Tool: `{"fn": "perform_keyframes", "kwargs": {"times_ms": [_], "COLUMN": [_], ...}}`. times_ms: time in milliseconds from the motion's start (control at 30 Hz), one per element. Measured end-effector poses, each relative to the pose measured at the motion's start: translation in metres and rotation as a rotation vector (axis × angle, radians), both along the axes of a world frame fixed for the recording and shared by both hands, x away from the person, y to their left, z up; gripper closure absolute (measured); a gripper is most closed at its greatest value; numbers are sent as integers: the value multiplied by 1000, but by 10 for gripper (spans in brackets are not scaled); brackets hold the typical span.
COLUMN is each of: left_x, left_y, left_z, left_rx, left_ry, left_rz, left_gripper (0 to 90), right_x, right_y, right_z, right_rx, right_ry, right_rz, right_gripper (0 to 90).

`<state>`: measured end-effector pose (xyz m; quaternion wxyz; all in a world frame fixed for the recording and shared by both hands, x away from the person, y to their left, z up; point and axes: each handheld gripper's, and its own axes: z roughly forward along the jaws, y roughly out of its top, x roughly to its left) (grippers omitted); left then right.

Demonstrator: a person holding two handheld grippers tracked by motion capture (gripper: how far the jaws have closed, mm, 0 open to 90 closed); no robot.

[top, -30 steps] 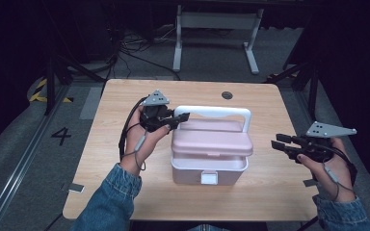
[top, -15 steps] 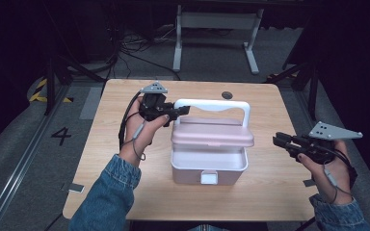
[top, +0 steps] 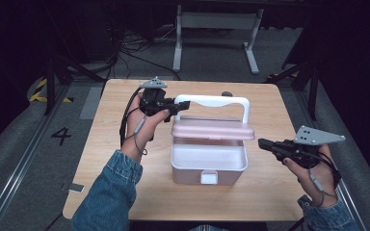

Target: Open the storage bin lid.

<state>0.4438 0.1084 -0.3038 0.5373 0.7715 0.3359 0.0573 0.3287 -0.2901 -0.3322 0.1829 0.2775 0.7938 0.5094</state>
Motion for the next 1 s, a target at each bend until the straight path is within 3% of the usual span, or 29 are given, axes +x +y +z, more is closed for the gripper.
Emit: {"fn": "perform_keyframes", "kwargs": {"times_ms": [267, 667, 867, 900, 933, 1000], "left_x": [-3, -3, -2, -3, -4, -5], "left_y": [0, 0, -3, -3, -1, 2], "left_z": [-1, -4, -9, -9, -9, -9], "left_rx": [0, 1, -13, -15, -13, -12], "left_ry": [-6, -3, -35, -32, -45, -65], "left_rz": [-4, -14, -31, -25, -9, 3], "left_gripper": [710, 699, 490, 490, 397, 377], "right_x": [0, 7, 8, 8, 8, 8], "right_y": [22, 26, 25, 25, 26, 26], "right_z": [-3, -10, -10, -10, -9, -9], "right_rx": [40, 83, 87, 87, 86, 87], "right_ry": [-38, -18, -20, -20, -24, -23], "right_rz": [45, 49, 50, 50, 50, 51], "right_gripper": [900, 900, 900, 900, 900, 900]}}
